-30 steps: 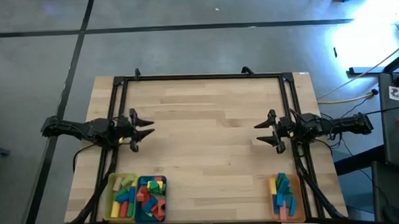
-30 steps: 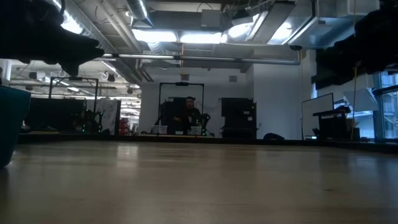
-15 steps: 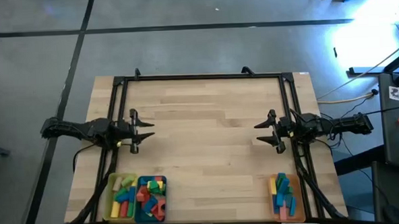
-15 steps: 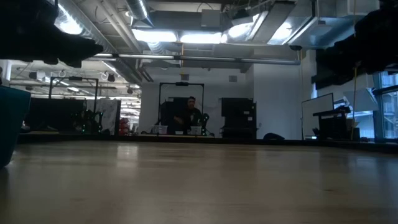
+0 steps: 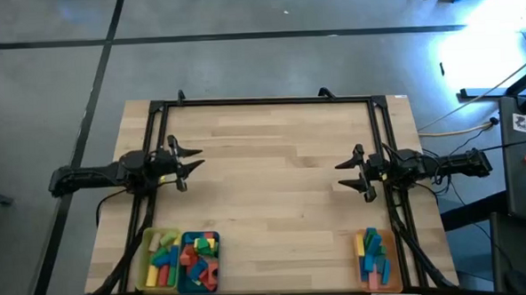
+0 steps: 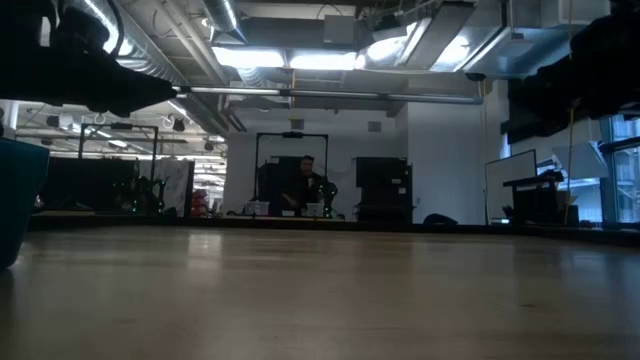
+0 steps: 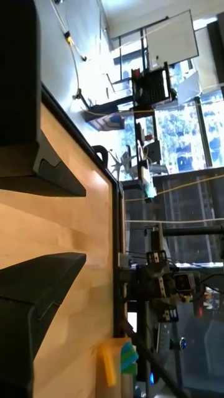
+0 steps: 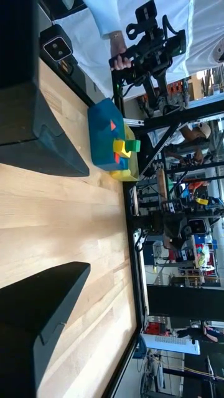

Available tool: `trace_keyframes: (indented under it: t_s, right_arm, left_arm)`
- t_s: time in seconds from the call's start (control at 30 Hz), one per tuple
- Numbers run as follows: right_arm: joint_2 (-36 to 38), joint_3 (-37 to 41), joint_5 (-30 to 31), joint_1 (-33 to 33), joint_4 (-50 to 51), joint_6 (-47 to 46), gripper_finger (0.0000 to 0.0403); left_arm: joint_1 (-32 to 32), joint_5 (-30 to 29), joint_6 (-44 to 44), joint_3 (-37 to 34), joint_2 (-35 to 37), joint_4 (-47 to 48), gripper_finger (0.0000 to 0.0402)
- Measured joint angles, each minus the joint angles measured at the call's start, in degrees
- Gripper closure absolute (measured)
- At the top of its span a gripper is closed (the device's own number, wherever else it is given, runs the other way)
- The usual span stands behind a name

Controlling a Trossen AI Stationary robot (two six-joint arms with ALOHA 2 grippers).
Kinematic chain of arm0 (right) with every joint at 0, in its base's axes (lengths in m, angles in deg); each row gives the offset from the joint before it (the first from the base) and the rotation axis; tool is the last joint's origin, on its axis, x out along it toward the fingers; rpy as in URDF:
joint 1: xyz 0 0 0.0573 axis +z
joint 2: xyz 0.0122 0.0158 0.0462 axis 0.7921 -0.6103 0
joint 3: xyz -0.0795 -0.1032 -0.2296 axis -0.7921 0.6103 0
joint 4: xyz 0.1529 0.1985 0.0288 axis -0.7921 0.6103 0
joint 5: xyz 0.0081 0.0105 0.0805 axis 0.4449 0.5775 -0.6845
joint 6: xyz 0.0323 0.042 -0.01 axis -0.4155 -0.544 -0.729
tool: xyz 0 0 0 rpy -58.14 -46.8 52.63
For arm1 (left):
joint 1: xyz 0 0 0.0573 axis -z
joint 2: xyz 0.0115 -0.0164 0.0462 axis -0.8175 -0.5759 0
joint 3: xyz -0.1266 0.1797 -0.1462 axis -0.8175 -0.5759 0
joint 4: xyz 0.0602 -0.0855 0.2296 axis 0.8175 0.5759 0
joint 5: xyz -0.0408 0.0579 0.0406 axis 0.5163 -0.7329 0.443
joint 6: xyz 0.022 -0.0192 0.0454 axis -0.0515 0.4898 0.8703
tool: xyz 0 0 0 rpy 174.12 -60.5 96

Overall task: Sort blocks by size
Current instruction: Return to Home Position

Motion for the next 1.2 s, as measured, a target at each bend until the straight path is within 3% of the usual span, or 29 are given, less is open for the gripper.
trace_keyframes:
  t_s: [1.2]
  right_arm:
    - [0.0, 0.0, 0.0, 0.0, 0.0, 0.0, 0.0164]
  left_arm:
    - [-0.2, 0.2, -1.3, 0.0, 0.0, 0.0, 0.0267]
